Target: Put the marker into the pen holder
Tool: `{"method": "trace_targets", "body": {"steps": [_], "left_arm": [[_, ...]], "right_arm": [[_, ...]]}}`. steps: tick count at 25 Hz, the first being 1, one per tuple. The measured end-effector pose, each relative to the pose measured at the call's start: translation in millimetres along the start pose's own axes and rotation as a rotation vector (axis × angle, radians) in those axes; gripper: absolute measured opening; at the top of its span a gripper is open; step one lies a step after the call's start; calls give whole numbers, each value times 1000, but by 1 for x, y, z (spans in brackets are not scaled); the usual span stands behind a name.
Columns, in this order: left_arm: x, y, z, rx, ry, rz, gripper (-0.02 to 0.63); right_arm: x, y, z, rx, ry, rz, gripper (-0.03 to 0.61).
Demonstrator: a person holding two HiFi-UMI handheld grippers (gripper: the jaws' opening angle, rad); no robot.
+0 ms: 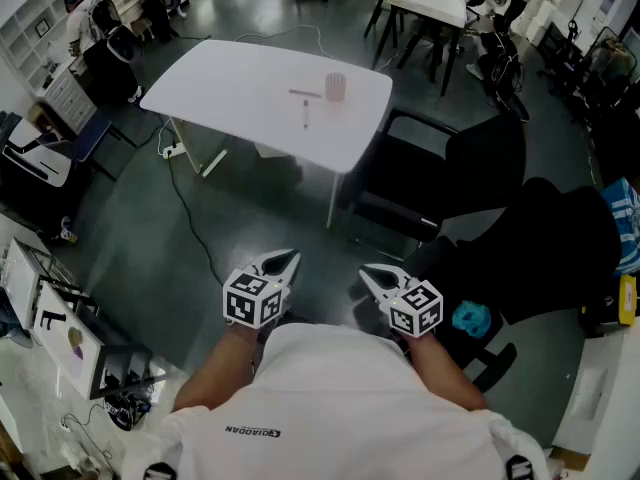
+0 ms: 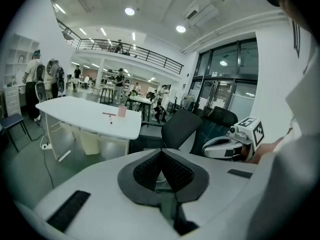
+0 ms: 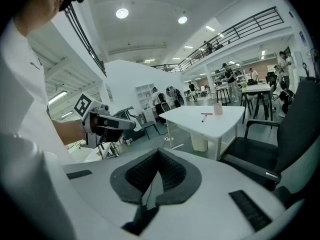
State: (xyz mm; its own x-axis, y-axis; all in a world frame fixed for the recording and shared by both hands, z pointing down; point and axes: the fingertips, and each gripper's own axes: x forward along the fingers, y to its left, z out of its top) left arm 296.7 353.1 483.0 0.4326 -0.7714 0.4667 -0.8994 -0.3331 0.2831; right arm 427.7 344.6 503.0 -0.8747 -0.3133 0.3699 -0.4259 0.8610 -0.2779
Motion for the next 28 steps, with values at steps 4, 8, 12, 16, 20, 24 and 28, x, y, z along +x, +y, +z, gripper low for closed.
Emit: {"method": "trace_targets", "body": {"steps": [4, 8, 12, 16, 20, 24, 28], "left_arm": [[-2, -2, 3, 2, -3, -2, 26], [0, 3, 6, 10, 4, -4, 26], [5, 4, 12, 21, 12, -13, 26], [14, 13, 15, -1, 33, -24, 26], [19, 28, 11, -81, 59, -49, 26], [23, 51, 22, -57, 65, -46, 26], [26, 87, 43, -8, 53, -33, 26]], "right_arm": [[-1, 1, 2, -2, 5, 1, 15], [4, 1, 6, -15, 10, 2, 15], [6, -4, 9, -6, 3, -2, 15], [16, -9, 14, -3, -1, -5, 15], [33, -12, 15, -28, 20, -37, 15], [55, -18, 27, -16, 25, -40, 15], [85, -22, 43, -9, 31, -47, 15]]}}
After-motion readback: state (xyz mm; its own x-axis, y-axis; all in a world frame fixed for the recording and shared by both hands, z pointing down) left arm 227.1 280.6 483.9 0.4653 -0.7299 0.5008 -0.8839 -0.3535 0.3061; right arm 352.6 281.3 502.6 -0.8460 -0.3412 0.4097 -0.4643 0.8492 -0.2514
